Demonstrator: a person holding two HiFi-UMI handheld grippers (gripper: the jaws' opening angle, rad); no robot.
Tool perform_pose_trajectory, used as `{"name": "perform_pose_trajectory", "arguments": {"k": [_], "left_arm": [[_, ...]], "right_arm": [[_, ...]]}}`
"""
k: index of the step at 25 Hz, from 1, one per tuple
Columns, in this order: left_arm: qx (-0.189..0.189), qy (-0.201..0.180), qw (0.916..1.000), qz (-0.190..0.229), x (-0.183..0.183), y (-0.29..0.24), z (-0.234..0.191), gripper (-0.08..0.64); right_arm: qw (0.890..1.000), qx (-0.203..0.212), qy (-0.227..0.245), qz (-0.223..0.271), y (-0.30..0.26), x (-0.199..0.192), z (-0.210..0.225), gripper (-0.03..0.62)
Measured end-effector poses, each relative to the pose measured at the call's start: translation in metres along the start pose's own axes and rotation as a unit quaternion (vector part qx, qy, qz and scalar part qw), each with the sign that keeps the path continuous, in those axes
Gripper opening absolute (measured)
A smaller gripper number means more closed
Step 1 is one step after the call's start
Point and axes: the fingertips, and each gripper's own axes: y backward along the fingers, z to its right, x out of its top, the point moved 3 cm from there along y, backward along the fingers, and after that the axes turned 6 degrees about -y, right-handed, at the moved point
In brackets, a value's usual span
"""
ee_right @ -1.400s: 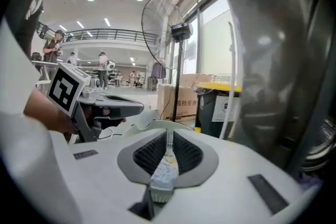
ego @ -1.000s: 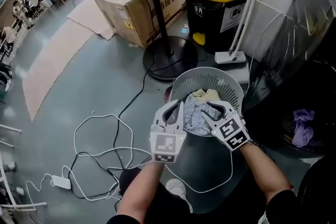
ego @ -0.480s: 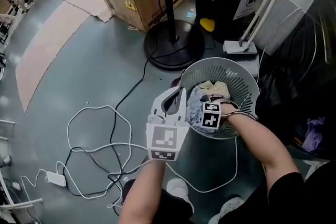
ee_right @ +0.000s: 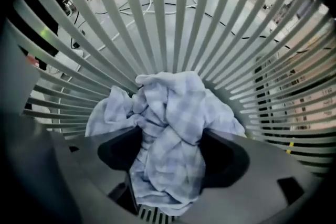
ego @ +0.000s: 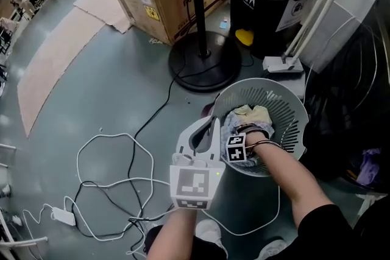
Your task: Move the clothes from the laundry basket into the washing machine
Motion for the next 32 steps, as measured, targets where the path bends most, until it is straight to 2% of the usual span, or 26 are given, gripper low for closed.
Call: {"name": "perform_pose_trajectory", "arguments": {"k": [4,8,11,14,17,20,27,32], "left_arm": [[0.012,0.006,0.9999,0.0,-0.001,0.008,-0.008,0.006],[0.018,0.006,0.9998,0.01,0.006,0.014,-0.009,0.006],[0.014,0.006,0.9998,0.011,0.008,0.011,-0.004,0.006],[0.01,0.004,0.9999,0.01,0.009,0.006,0.001,0.006],[0.012,0.004,0.9998,0.013,0.01,0.002,0.001,0.006],[0.019,0.007,0.9997,0.013,0.01,0.001,-0.004,0.006],[0.042,0.01,0.9989,0.019,0.014,0.003,-0.018,0.006],[0.06,0.016,0.9978,0.025,0.017,0.003,-0.027,0.006]], "right_arm": [[1.0,0.021,0.015,-0.016,-0.01,-0.003,-0.008,0.311],[1.0,0.025,0.007,-0.015,-0.001,-0.004,-0.01,0.15],[1.0,0.015,-0.01,0.024,0.026,-0.004,-0.008,0.105],[0.991,0.005,-0.074,0.108,0.069,-0.005,-0.002,0.098],[0.968,-0.02,-0.153,0.197,0.12,-0.009,0.015,0.095],[0.94,-0.06,-0.2,0.269,0.178,-0.01,0.027,0.094],[0.872,-0.155,-0.242,0.396,0.315,-0.013,0.036,0.092],[0.811,-0.217,-0.27,0.471,0.401,-0.03,0.037,0.092]]}}
